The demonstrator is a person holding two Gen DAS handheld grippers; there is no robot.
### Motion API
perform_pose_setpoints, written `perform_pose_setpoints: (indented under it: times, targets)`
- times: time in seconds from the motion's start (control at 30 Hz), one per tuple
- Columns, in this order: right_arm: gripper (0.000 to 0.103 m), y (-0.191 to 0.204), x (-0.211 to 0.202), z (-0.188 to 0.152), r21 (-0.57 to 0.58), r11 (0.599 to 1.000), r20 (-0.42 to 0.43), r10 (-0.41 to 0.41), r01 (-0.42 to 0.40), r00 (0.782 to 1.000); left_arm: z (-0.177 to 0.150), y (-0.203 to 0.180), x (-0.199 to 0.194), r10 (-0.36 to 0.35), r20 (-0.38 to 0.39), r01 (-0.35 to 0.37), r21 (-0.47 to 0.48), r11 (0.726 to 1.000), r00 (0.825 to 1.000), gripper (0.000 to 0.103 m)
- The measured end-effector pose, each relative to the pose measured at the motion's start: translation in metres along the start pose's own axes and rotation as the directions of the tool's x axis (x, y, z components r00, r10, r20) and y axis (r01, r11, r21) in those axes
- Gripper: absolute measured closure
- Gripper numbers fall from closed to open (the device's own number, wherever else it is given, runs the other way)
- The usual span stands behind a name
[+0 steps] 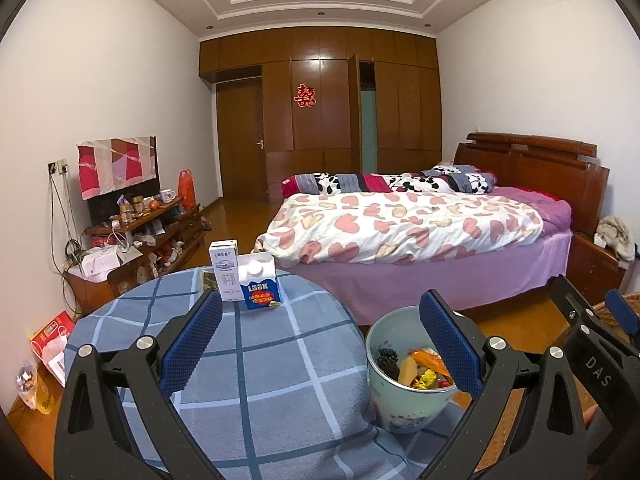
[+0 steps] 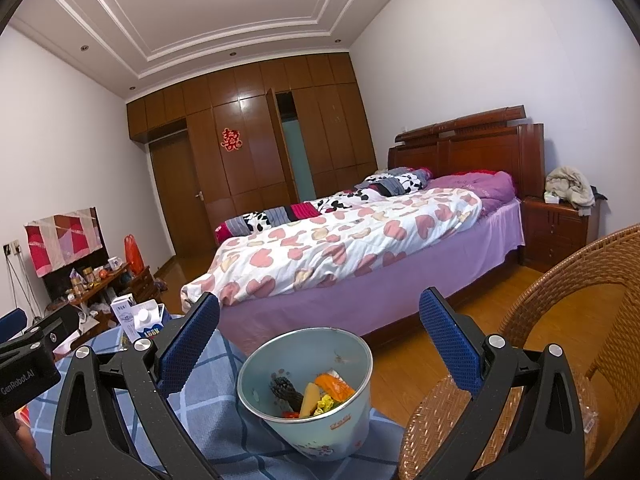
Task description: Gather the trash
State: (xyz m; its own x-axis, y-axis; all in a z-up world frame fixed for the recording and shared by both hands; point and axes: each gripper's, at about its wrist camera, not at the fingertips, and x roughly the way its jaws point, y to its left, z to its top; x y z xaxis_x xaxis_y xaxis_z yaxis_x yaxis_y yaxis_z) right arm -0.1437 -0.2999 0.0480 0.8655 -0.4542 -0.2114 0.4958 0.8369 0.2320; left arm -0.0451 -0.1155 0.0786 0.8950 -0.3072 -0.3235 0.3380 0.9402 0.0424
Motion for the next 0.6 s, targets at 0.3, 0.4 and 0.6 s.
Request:
perform_pose_setpoints:
  times: [0.3, 0.4, 0.6]
  targets:
    - [0.005, -0.007, 0.007, 0.001, 0.008, 1.000, -0.024, -0.003, 0.003, 1.000, 0.002, 0.002, 0.002, 0.031, 0.002, -0.031, -0.008, 0.999, 1.000, 0.006]
    - [0.005, -0.010, 0.010, 0.001, 0.017, 1.000, -0.035, -0.011, 0.011, 0.999, 0.002, 0.003, 0.004, 0.052, -0.003, -0.052, -0.010, 0.999, 0.999, 0.006]
    - [0.005, -0.016, 0.017, -0.001, 0.030, 0.999, -0.058, -0.027, 0.028, 0.998, 0.001, 0.004, 0.010, 0.057, -0.029, -0.057, 0.001, 0.998, 0.998, 0.006]
